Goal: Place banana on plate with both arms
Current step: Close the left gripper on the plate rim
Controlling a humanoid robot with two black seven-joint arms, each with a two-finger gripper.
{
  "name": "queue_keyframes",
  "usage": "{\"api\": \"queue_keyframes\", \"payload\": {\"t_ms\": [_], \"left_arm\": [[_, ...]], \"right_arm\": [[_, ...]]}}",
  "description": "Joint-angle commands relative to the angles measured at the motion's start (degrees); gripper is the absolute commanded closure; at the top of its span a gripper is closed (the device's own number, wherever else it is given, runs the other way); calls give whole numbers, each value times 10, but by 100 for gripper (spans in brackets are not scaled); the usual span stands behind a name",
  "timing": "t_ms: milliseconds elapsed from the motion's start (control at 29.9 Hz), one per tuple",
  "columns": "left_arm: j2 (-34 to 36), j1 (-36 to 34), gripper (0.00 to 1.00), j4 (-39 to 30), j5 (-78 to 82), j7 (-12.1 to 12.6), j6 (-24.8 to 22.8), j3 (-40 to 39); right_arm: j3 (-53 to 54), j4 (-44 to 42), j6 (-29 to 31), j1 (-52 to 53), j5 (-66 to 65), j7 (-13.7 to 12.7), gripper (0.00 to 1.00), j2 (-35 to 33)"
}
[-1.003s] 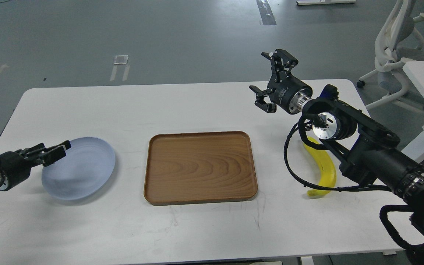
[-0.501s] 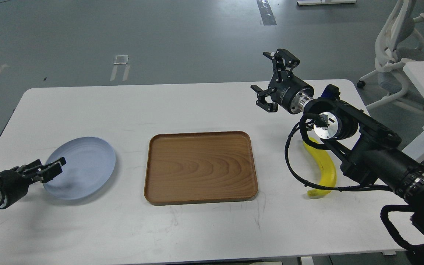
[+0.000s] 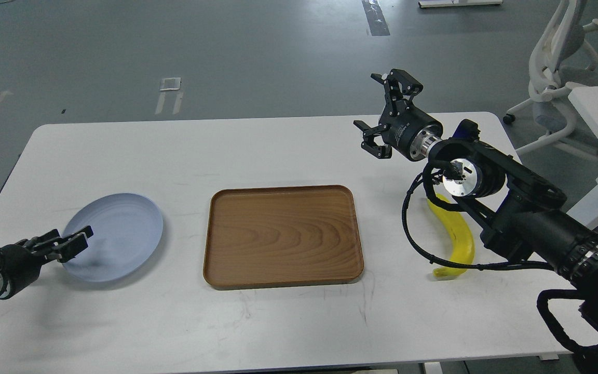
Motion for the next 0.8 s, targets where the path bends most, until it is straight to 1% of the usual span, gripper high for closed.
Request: {"api": "queue_keyframes", "payload": {"t_ms": [0,167,234,267,301,334,368,435,468,535,602,702,735,769], "left_arm": [[-1,0,18,9,0,0,0,0],[0,0,18,9,-1,0,0,0],[0,0,24,9,-1,0,0,0],[-1,3,30,9,-1,0,-1,0],[-1,7,41,9,-1,0,-1,0],[-1,9,48,9,-1,0,-1,0],[-1,11,54,9,-1,0,-1,0],[-5,11,60,9,-1,0,-1,1],[-7,12,67,10,0,0,-1,1],[-8,12,73,17,0,0,-1,1],[-8,12,75,23,0,0,-1,0],[-8,11,81,25,-1,0,-1,0],[-8,11,85,26,-1,0,-1,0],[-7,11,91,27,-2,0,-1,0]], "right_arm": [[0,0,0,0,0,0,0,-2],[0,0,0,0,0,0,0,-3],[0,0,0,0,0,0,0,-3],[0,0,0,0,0,0,0,-3],[0,0,0,0,0,0,0,-3],[0,0,0,-1,0,0,0,-3],[0,0,0,0,0,0,0,-3],[0,0,0,-2,0,0,0,-3],[0,0,0,-3,0,0,0,-3],[0,0,0,-3,0,0,0,-3],[0,0,0,-3,0,0,0,-3],[0,0,0,-4,0,0,0,-3],[0,0,-1,-4,0,0,0,-3],[0,0,0,-4,0,0,0,-3]]}}
